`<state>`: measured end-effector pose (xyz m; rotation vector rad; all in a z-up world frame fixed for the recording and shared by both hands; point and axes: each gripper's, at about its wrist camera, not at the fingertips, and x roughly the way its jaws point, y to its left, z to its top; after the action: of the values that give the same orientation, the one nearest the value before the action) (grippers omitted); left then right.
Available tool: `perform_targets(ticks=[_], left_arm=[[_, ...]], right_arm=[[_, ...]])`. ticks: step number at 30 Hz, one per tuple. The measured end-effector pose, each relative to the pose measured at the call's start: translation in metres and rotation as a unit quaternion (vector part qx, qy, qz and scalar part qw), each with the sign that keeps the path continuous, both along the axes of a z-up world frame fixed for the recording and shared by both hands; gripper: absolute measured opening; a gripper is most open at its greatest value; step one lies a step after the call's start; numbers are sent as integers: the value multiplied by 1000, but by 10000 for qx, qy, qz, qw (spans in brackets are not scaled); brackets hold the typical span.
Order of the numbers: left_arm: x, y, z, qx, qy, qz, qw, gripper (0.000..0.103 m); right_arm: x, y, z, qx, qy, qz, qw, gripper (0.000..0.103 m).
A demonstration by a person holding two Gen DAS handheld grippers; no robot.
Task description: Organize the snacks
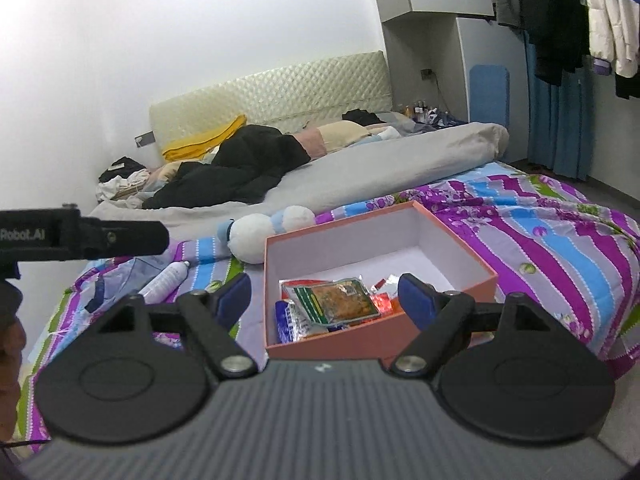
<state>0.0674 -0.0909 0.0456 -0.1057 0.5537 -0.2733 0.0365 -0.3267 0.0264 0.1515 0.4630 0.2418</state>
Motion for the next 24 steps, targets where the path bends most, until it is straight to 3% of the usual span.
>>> perform_targets(ticks=[10, 17, 19, 21, 24], left_arm=[[-34, 1, 0, -42, 53, 0, 10000, 101], [-41, 2, -2, -48, 139, 38, 9999, 103], [-40, 3, -2, -42, 152, 95, 9998, 103], [-39, 5, -2, -48, 149, 160, 9997, 103], [-38, 6, -1, -37, 184, 201, 9996, 103]], right_arm=[[-39, -6, 5, 33, -193, -156, 9997, 82], [-53, -7, 1, 31, -96, -190, 9998, 82], [-49, -8, 1, 49, -57, -218, 9997, 87], [-46, -8, 0, -3, -57, -281, 9996, 103], [-46, -10, -2, -6, -29, -359, 9993, 103]])
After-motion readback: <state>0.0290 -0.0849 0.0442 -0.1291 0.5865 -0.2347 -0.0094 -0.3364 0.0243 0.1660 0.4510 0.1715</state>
